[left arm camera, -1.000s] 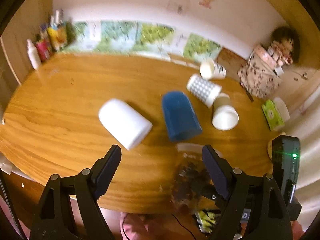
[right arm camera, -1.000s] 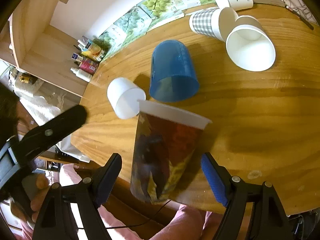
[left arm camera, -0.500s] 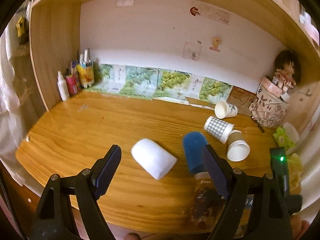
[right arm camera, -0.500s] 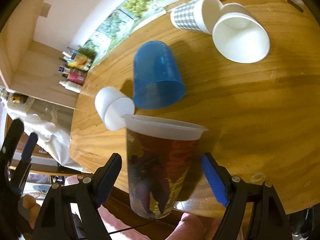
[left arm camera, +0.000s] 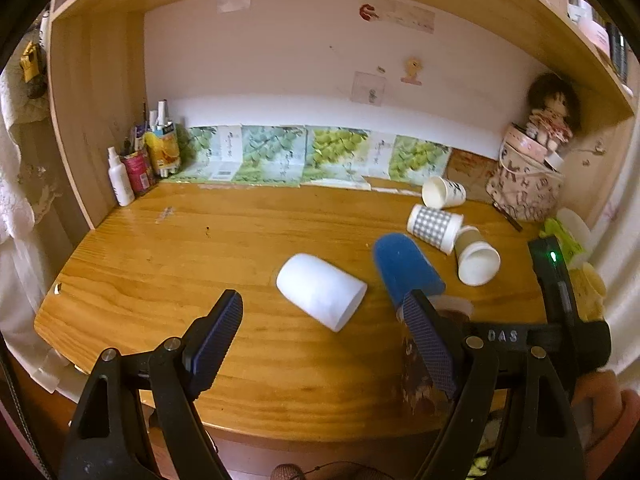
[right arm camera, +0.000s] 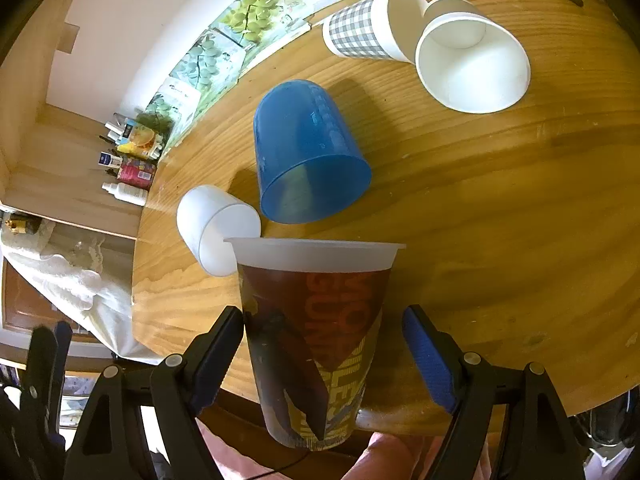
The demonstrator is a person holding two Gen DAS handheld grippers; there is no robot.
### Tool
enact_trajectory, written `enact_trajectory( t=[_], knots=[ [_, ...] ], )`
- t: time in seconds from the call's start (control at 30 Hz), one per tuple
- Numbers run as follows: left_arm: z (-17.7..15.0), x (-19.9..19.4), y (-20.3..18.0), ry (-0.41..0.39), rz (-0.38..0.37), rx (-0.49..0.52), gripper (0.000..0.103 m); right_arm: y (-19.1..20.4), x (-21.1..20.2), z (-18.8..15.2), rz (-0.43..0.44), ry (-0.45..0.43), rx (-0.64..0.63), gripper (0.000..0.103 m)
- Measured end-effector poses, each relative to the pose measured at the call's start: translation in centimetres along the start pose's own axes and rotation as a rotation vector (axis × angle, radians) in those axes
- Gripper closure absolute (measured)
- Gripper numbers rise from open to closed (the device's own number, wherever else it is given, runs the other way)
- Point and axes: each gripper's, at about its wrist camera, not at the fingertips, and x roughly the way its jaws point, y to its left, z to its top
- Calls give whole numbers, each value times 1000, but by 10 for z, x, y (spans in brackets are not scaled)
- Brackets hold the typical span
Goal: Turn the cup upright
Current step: 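Grasp the brown cup with the right tool while the left tool releases it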
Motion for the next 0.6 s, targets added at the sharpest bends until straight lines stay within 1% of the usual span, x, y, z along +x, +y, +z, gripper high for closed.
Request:
enact_trajectory(
  t=[0.13, 0.27, 0.33, 0.37, 0.43, 0.6],
  knots=[
    [-4, 4, 4, 37, -19, 24, 18, 5, 3, -3, -8, -20, 6, 21],
    [-9, 8, 7, 73, -62, 33, 18, 8, 8, -6, -18, -37, 26, 21],
    [-11, 7, 7, 74, -81, 47, 18, 9, 10, -7, -16, -46, 38, 23],
    [-11, 6, 7, 74, -88, 54, 18, 9, 11, -7, -12, -48, 41, 26],
    [-13, 5, 7, 75, -103, 70, 18, 11, 12, -8, -8, -56, 47, 29],
    [-15, 2, 9, 69, -128, 95, 18, 17, 12, -12, -44, -100, 44, 29]
  ],
)
